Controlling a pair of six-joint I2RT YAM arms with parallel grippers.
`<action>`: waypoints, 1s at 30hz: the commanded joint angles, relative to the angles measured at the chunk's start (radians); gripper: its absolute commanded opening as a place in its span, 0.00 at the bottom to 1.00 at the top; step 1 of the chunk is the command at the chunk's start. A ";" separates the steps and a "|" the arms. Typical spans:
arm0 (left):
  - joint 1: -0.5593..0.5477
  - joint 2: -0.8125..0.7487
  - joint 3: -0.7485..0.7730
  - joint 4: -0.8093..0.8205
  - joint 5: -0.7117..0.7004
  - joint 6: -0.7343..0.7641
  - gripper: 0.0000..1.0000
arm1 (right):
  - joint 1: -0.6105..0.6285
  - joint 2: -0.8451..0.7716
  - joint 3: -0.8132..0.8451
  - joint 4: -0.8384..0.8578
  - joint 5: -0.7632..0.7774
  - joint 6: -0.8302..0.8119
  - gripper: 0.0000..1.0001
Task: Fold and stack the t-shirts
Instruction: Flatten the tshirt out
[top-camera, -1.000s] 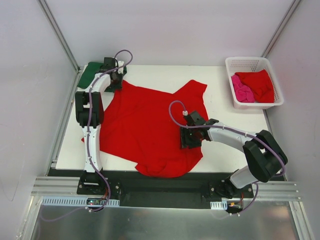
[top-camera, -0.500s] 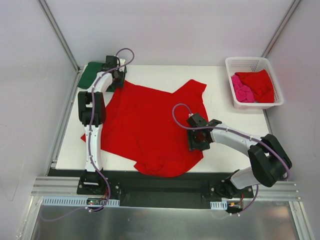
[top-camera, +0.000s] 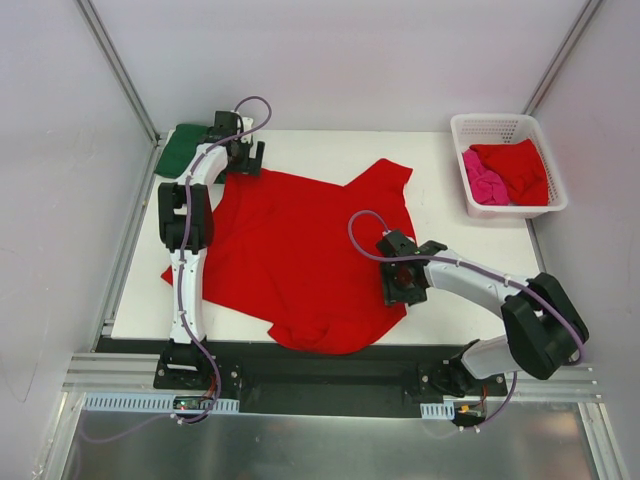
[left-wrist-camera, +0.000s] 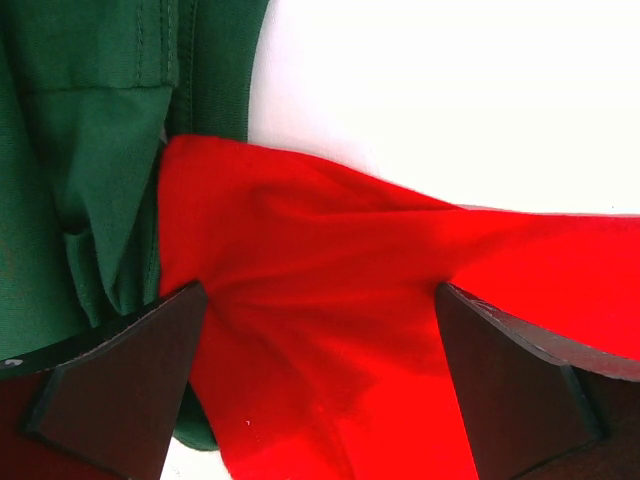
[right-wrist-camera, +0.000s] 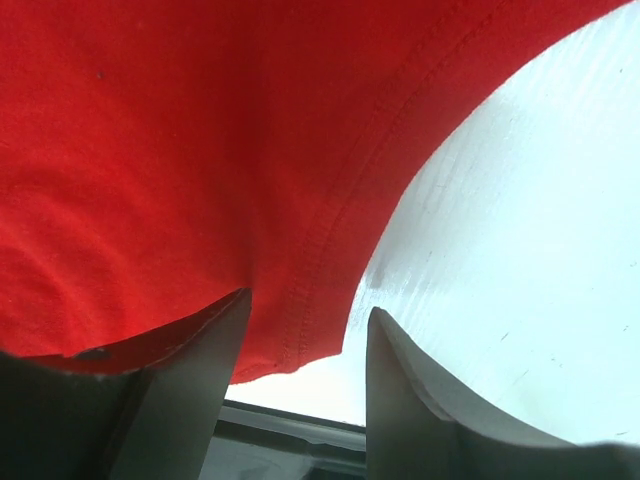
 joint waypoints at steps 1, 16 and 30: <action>0.001 -0.003 0.013 0.004 -0.030 0.011 0.99 | 0.007 -0.051 -0.018 -0.033 0.003 0.031 0.54; 0.001 -0.014 0.007 0.006 -0.035 0.013 0.99 | 0.016 -0.115 -0.076 -0.038 -0.080 0.091 0.36; 0.001 -0.009 -0.001 0.006 -0.039 0.022 0.99 | 0.016 -0.115 -0.087 -0.027 -0.098 0.097 0.01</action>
